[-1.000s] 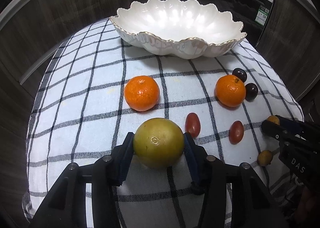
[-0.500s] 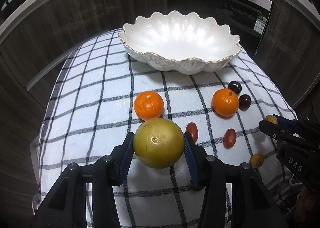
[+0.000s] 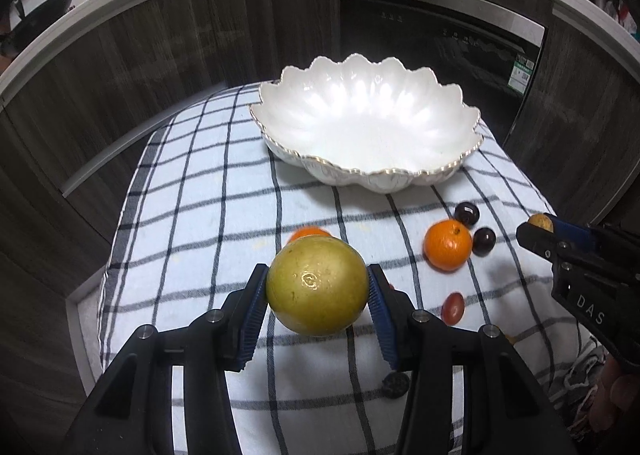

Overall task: Organize fruits
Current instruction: 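Carry both held fruits over the white bowl and open both tools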

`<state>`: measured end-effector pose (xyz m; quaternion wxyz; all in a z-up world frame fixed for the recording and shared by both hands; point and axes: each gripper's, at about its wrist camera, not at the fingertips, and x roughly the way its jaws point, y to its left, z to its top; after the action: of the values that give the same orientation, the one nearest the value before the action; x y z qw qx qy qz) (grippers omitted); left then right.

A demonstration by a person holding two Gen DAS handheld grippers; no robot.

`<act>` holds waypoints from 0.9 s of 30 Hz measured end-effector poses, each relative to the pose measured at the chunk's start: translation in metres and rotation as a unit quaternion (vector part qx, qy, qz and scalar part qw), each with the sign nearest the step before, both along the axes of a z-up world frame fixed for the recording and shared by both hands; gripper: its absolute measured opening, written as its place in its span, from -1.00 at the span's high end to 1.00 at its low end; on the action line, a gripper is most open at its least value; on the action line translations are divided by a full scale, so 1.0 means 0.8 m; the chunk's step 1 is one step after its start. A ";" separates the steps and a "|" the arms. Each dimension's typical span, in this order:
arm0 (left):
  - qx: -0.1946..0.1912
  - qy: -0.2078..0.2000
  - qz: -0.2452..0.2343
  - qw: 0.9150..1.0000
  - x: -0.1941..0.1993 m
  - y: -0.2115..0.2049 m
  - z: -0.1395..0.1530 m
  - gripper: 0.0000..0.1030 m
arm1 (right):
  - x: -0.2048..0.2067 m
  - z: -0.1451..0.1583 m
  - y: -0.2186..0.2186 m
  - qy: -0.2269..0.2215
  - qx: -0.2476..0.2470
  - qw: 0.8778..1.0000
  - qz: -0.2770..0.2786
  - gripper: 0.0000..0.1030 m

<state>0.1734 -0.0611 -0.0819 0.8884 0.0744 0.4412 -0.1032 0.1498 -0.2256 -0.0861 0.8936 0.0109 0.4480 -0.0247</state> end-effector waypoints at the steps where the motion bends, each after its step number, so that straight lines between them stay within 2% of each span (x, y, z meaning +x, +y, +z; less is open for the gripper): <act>1: 0.000 -0.003 0.000 1.000 0.003 0.000 0.003 0.07 | 0.004 0.004 0.001 -0.005 -0.001 1.000 0.001 0.48; 12: -0.013 -0.016 -0.002 1.000 0.038 -0.002 0.029 0.07 | 0.042 0.038 0.003 -0.041 -0.012 0.999 0.013 0.48; 27: -0.026 -0.016 -0.011 0.999 0.112 -0.013 0.040 0.07 | 0.107 0.050 -0.004 -0.054 -0.029 0.998 0.015 0.48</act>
<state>0.2629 -0.0712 -0.0501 0.8960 0.0577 0.4228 -0.1228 0.2357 -0.2290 -0.0464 0.9169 -0.0205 0.3979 -0.0239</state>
